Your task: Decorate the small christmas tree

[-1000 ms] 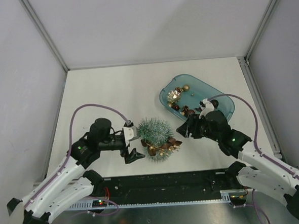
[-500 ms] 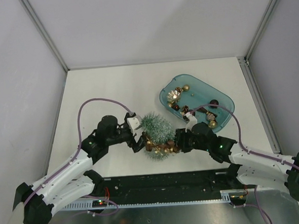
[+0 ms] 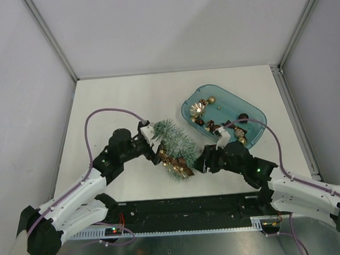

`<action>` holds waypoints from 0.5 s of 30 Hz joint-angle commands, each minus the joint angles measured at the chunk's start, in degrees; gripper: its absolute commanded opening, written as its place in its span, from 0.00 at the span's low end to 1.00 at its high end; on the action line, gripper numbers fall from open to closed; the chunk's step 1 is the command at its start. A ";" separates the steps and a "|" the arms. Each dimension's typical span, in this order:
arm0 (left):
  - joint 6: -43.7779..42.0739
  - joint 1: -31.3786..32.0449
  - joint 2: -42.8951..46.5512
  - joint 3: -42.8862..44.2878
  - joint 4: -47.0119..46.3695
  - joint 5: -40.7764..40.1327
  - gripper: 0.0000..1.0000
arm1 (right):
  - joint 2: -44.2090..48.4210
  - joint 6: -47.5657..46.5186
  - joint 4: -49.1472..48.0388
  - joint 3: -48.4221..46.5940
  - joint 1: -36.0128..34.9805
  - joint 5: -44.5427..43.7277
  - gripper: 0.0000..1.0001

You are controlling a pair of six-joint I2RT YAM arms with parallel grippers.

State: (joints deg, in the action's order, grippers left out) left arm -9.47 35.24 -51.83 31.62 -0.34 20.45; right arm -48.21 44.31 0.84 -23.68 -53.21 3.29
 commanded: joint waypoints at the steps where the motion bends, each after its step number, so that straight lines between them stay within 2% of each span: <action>1: 1.66 -0.49 1.80 -0.70 -2.55 -0.71 1.00 | 4.19 -2.20 6.27 -1.56 3.19 0.40 0.67; 5: 0.82 -1.67 2.88 -0.53 -1.15 -1.66 1.00 | 10.11 -5.46 17.06 -5.53 5.50 -2.02 0.72; 7: 0.65 -3.25 3.43 -0.03 -0.47 -1.84 1.00 | 13.32 -8.32 21.26 -8.36 9.33 -2.29 0.75; 9: 0.66 -4.79 4.01 0.67 1.17 -2.66 1.00 | 14.46 -11.39 23.45 -11.40 16.56 -0.56 0.76; 12: 0.52 -6.54 5.12 2.10 4.53 -4.59 1.00 | 10.24 -14.85 23.17 -15.43 26.60 4.31 0.76; 15: 0.63 -7.88 5.76 4.11 8.48 -6.43 1.00 | 0.47 -16.66 19.01 -19.56 35.62 7.65 0.75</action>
State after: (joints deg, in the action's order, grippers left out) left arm -9.04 29.06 -47.68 31.68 3.75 17.28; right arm -37.98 33.15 21.76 -38.00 -26.20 5.82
